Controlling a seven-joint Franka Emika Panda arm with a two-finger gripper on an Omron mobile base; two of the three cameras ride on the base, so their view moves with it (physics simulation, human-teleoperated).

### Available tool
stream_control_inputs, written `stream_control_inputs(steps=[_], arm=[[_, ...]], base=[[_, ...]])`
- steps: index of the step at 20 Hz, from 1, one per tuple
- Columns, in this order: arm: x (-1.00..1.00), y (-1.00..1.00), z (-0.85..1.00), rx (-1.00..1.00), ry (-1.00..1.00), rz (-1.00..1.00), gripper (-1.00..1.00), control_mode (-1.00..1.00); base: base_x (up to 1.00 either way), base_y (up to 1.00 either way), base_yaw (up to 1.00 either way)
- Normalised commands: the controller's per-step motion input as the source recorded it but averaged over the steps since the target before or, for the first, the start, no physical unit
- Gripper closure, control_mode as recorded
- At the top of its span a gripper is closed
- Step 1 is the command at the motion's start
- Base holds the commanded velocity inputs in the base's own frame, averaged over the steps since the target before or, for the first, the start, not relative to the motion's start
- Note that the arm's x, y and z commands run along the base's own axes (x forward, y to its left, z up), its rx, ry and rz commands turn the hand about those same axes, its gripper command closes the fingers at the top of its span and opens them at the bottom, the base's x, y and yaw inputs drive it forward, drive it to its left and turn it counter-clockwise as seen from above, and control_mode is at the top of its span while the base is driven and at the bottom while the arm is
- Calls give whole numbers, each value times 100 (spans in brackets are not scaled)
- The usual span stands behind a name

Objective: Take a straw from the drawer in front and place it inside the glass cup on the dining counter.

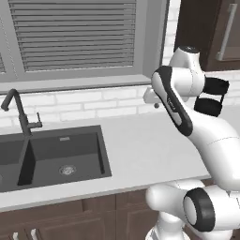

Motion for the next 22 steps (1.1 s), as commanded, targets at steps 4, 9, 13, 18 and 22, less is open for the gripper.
stream_control_inputs(steps=[4,9,13,18,22], arm=[[-1,0,0,0,0,0,-100,100],[0,0,0,0,0,0,-100,100],[0,0,0,0,0,0,-100,100],[0,0,0,0,0,0,-100,100],[0,0,0,0,0,0,-100,100]], base=[[-42,1,0],[-100,17,-4],[-47,40,-32],[0,61,-70],[0,56,-72]])
